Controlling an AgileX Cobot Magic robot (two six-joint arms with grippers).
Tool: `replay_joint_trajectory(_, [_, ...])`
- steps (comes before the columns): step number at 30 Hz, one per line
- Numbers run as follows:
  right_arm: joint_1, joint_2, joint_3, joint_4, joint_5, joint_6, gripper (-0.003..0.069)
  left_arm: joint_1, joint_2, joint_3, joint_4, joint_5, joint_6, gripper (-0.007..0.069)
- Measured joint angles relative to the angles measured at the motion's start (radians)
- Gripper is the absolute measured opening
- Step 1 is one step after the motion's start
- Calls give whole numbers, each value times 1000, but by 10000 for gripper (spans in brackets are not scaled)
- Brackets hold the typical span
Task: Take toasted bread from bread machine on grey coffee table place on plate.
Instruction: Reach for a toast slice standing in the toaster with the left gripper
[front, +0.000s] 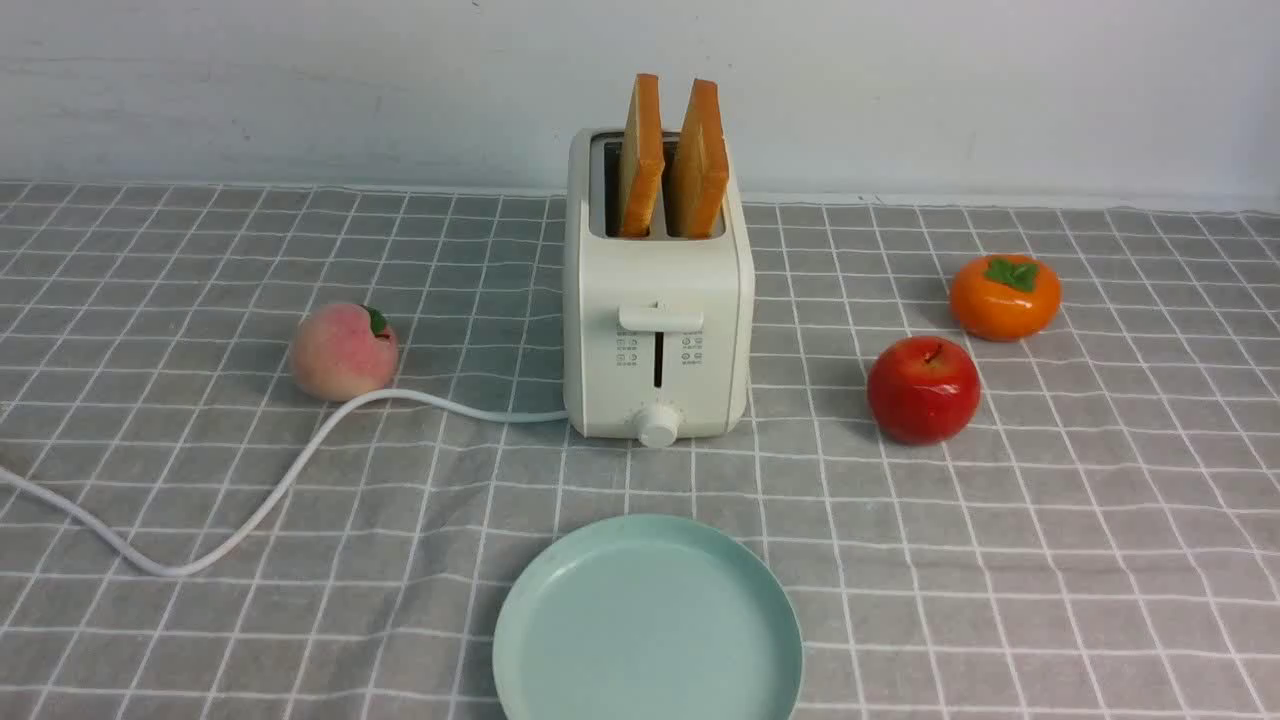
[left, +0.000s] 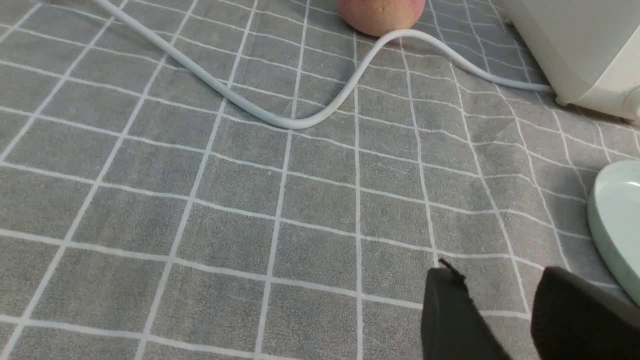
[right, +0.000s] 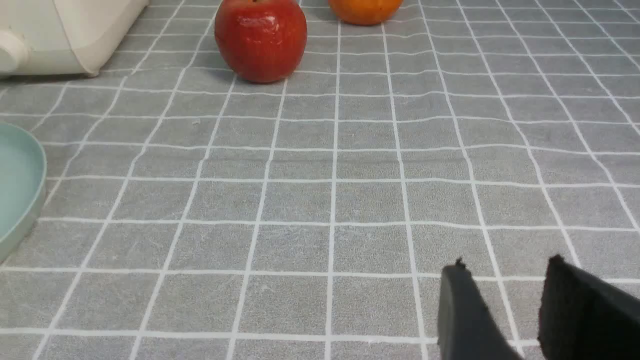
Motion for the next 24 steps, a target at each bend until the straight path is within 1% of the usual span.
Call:
replay_joint_trajectory(15, [0, 0, 0, 0, 0, 0, 239, 0, 0, 0, 4, -2, 0, 242])
replay_joint_trajectory(20, [0, 0, 0, 0, 0, 0, 239, 0, 0, 0, 12, -63, 0, 242])
replay_joint_trajectory(22, [0, 0, 0, 0, 0, 0, 239, 0, 0, 0, -27, -120, 0, 242])
replay_joint_trajectory(24, [0, 0, 0, 0, 0, 0, 239, 0, 0, 0, -116, -196, 0, 242])
